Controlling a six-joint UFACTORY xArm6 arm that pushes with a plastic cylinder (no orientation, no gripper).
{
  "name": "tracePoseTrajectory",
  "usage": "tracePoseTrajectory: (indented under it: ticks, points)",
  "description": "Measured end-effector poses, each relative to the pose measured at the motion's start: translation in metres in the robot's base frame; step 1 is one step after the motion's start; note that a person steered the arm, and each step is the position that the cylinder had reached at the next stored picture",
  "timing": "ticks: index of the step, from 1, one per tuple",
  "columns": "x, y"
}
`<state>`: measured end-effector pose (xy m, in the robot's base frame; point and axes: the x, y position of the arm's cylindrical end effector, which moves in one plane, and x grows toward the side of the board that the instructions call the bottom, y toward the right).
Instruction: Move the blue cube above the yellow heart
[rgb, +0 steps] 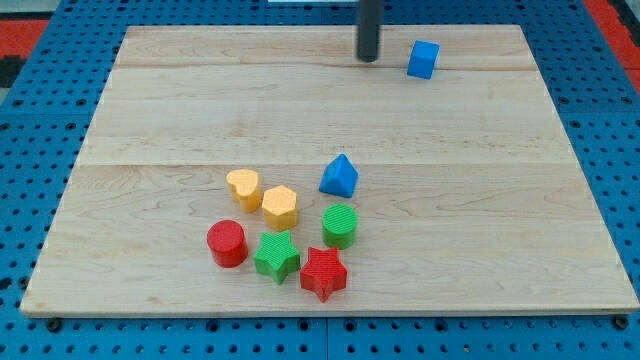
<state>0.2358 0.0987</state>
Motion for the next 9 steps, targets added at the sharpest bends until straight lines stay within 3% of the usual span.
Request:
tracePoseTrajectory:
  ticks: [1, 2, 3, 4, 5, 6, 7, 8, 9]
  points:
    - [-0.003, 0.057]
    - [0.055, 0.051]
    - [0.075, -0.054]
    - [0.144, -0.137]
    - [0.181, -0.173]
    - [0.191, -0.166]
    - [0.169, -0.214]
    - [0.152, -0.214]
    - [0.15, -0.289]
